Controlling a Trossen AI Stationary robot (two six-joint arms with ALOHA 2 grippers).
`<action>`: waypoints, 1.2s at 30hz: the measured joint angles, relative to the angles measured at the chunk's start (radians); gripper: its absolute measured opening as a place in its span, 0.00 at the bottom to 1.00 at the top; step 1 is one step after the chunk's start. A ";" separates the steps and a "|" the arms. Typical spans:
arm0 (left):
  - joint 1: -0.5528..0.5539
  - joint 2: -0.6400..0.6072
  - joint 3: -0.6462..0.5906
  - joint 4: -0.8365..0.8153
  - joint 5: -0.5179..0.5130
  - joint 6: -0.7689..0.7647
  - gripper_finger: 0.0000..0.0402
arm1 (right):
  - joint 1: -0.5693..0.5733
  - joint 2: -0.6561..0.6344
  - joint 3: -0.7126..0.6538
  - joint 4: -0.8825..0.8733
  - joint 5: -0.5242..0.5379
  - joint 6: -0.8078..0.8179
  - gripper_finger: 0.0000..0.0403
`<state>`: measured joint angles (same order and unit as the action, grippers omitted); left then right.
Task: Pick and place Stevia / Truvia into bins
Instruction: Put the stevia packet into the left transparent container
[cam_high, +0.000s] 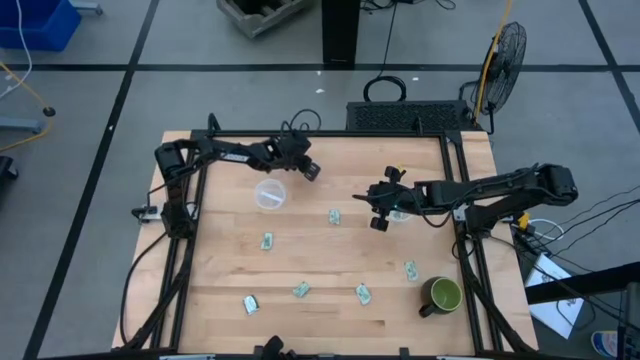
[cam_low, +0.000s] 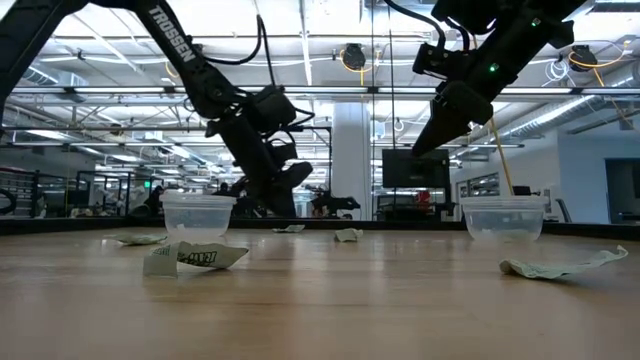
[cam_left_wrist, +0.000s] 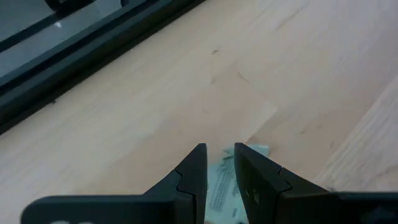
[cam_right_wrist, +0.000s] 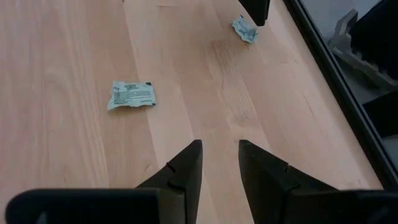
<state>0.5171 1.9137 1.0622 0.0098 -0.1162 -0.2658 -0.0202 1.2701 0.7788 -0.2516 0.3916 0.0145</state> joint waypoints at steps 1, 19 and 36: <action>0.002 0.000 0.000 -0.010 0.009 -0.004 0.21 | 0.000 0.000 0.000 0.000 0.000 0.004 0.25; 0.000 0.028 -0.010 -0.068 0.003 -0.029 0.21 | 0.000 0.000 0.000 -0.005 -0.001 0.019 0.25; -0.010 0.031 -0.010 -0.083 -0.030 -0.025 0.03 | 0.002 0.000 0.000 -0.016 -0.004 0.056 0.25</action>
<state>0.5076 1.9450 1.0522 -0.0730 -0.1466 -0.2905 -0.0185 1.2701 0.7788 -0.2676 0.3881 0.0708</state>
